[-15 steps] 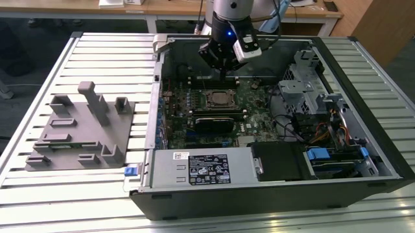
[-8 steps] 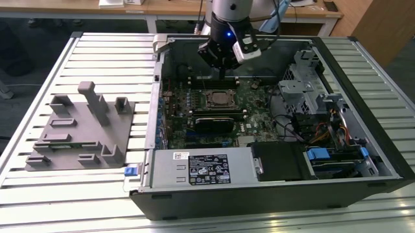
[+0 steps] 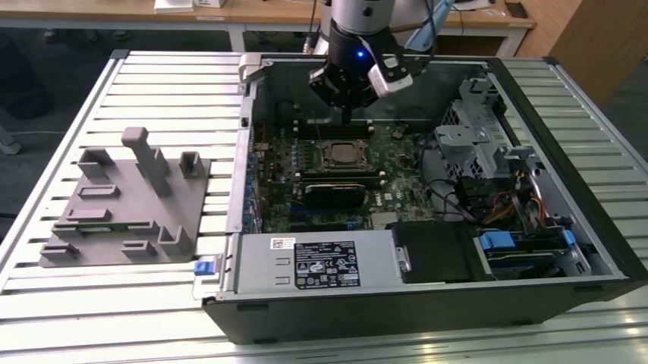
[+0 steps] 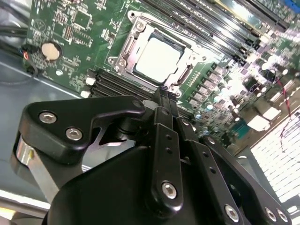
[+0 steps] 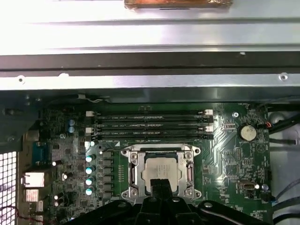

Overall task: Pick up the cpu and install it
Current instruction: 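Install the first cpu locking lever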

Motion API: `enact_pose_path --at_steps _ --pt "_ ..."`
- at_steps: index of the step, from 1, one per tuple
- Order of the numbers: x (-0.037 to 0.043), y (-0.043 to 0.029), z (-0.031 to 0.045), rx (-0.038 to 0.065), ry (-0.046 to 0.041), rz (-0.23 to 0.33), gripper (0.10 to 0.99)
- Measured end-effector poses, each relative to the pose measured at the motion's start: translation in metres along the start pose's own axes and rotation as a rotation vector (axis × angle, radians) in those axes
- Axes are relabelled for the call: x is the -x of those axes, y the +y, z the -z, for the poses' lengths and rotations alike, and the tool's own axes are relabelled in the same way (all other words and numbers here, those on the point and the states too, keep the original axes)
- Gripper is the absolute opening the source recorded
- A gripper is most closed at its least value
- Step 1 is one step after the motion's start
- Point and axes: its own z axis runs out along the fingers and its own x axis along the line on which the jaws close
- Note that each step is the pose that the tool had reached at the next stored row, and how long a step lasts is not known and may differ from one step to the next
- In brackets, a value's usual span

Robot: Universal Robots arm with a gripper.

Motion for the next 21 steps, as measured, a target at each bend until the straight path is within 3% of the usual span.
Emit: enact_pose_path --at_steps 12,15,21 --pt "-0.0002 -0.0001 -0.0008 0.000 0.0106 0.149 0.106" --pt "-0.0008 -0.0001 -0.0010 0.000 0.0105 0.148 0.106" --pt "-0.0009 -0.0001 -0.0017 0.000 0.0042 0.060 0.106"
